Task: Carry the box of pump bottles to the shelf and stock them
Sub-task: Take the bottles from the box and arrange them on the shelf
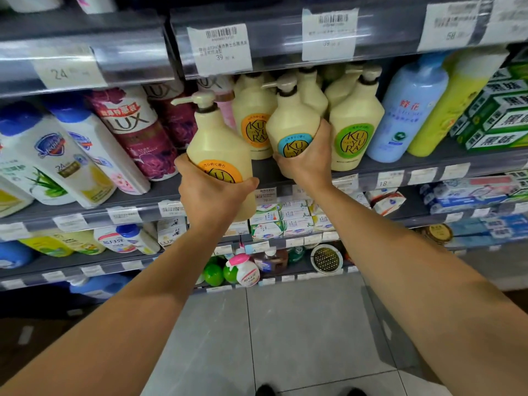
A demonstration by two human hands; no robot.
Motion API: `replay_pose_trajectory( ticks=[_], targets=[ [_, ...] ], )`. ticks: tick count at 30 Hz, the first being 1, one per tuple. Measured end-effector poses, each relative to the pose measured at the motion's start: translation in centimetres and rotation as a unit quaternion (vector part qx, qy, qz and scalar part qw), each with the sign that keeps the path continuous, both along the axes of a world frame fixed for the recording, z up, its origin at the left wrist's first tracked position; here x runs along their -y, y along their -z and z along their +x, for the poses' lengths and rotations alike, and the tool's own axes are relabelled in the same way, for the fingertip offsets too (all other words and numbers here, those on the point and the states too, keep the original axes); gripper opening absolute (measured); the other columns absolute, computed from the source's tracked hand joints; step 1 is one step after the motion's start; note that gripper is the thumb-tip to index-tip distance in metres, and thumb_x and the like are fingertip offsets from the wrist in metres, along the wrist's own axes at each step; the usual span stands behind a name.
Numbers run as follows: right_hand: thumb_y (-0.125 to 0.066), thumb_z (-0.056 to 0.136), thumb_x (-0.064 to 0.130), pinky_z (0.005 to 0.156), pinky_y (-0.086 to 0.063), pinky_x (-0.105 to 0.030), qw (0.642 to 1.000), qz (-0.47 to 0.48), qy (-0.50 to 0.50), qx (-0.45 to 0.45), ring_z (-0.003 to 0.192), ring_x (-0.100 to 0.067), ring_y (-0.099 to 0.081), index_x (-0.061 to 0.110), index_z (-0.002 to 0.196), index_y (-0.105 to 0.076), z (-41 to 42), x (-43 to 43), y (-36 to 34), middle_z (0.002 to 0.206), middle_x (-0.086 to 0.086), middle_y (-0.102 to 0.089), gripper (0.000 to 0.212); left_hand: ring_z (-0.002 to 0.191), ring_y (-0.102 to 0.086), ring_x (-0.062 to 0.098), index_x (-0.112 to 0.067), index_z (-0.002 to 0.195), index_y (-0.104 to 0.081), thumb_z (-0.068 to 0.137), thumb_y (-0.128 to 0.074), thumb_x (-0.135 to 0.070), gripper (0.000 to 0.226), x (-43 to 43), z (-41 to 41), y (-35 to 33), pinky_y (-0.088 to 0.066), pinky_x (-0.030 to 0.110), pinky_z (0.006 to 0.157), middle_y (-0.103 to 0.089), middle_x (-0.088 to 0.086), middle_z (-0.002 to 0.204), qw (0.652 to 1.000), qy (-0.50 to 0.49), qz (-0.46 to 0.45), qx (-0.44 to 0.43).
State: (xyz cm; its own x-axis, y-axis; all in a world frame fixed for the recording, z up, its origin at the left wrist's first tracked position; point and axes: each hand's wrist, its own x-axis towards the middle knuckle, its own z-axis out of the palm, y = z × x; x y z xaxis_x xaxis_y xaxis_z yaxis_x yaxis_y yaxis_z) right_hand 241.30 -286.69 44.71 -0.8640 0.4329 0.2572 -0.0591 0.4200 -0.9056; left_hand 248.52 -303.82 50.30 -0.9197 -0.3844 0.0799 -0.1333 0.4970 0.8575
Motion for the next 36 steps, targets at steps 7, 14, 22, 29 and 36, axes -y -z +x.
replay_pose_trajectory(
  ticks=[7, 14, 22, 29, 36],
  targets=[
    [-0.091, 0.049, 0.027, 0.089, -0.054, -0.028, 0.999, -0.033, 0.017, -0.032, 0.110, -0.017, -0.055, 0.012, 0.126, -0.036, -0.2, 0.0, 1.4, 0.121, -0.005, -0.050, 0.095, 0.098, -0.044, 0.014, -0.012, 0.128, -0.036, 0.051, -0.094, -0.035, 0.099, -0.2, -0.3, 0.4, -0.042, 0.029, 0.086, -0.044, -0.005, 0.108, 1.000, -0.008, 0.012, 0.006],
    [-0.087, 0.053, 0.041, 0.097, -0.051, -0.038, 0.999, -0.018, 0.041, -0.029, 0.119, -0.018, -0.051, 0.018, 0.136, -0.029, 0.4, 0.4, 1.8, 0.128, -0.004, -0.049, 0.103, 0.099, -0.043, 0.013, -0.013, 0.130, -0.035, 0.052, -0.093, -0.035, 0.100, -0.8, -0.5, 0.5, -0.039, 0.029, 0.084, -0.044, -0.006, 0.110, 1.000, -0.009, 0.020, -0.002],
    [-0.087, 0.062, 0.038, 0.099, -0.048, -0.042, 0.992, 0.059, 0.112, 0.012, 0.129, -0.028, -0.042, 0.006, 0.141, -0.030, 1.6, 1.5, 2.0, 0.138, -0.013, -0.043, 0.103, 0.106, -0.050, 0.017, -0.012, 0.129, -0.036, 0.050, -0.094, -0.034, 0.101, -1.1, -1.3, 0.4, -0.046, 0.032, 0.093, -0.051, 0.000, 0.117, 0.999, -0.006, 0.022, -0.024],
    [-0.088, 0.055, 0.047, 0.095, -0.046, -0.043, 0.969, 0.135, 0.208, 0.015, 0.121, -0.032, -0.047, 0.003, 0.137, -0.036, 1.5, 2.7, 4.3, 0.134, -0.016, -0.046, 0.106, 0.107, -0.050, 0.016, -0.013, 0.130, -0.035, 0.049, -0.093, -0.035, 0.103, -1.0, -3.6, 1.7, -0.043, 0.023, 0.089, -0.050, -0.001, 0.119, 0.998, -0.001, 0.007, -0.065],
    [-0.088, 0.060, 0.035, 0.101, -0.044, -0.040, 0.974, 0.094, 0.208, -0.012, 0.127, -0.032, -0.041, 0.000, 0.141, -0.033, 1.0, 2.6, 4.9, 0.136, -0.018, -0.042, 0.103, 0.102, -0.048, 0.011, -0.011, 0.126, -0.037, 0.051, -0.093, -0.031, 0.095, -2.4, -5.6, 2.4, -0.041, 0.018, 0.085, -0.047, -0.006, 0.111, 0.996, 0.017, 0.017, -0.087]
  ],
)
